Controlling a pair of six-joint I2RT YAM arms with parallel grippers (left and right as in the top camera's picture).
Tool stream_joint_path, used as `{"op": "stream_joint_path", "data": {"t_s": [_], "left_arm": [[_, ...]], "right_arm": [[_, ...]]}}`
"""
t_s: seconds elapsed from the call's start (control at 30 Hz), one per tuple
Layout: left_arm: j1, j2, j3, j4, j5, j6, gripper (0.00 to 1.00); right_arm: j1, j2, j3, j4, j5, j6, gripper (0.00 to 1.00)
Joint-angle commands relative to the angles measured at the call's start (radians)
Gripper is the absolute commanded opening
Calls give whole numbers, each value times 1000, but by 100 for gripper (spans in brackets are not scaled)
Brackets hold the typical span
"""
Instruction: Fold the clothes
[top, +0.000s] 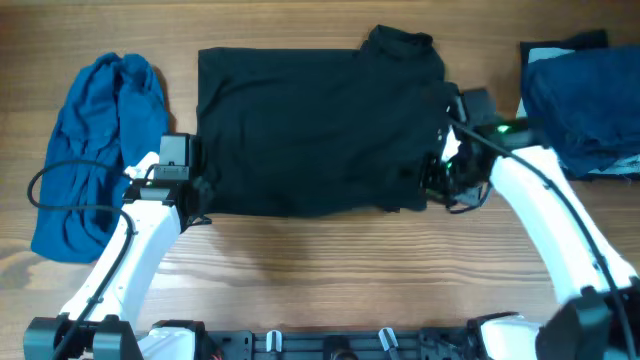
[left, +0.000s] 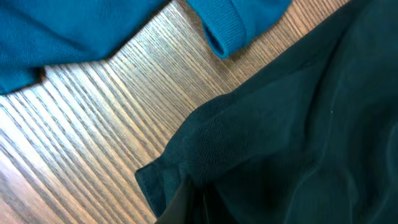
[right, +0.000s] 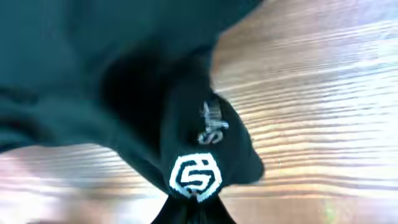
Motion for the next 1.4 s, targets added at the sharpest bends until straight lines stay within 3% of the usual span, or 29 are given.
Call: {"op": "stream_joint_path", "data": {"t_s": [0.0, 0.47, 0.57, 0.67, 1.03, 1.23, 1.37], "left_arm": [[6, -7, -4, -5, -10, 17, 4], [6, -7, -4, -7, -10, 17, 4], [6, -7, -4, -7, -10, 17, 4], [6, -7, -4, -9, -10, 18, 4], [6, -7, -4, -8, -29, 41, 4], [6, -7, -4, -2, -32, 43, 8], [6, -7, -4, 1, -32, 43, 9]], "right_arm": [[0, -31, 101, -96, 31, -32, 4], [0, -88, 158, -372, 28, -5, 4], [0, -91, 146, -385, 31, -6, 9], [0, -90, 122, -374, 31, -8, 20], [0, -90, -10, -356, 31, -8, 21], [0, -90, -10, -203, 31, -5, 54], [0, -87, -15, -98, 67, -4, 62]]}}
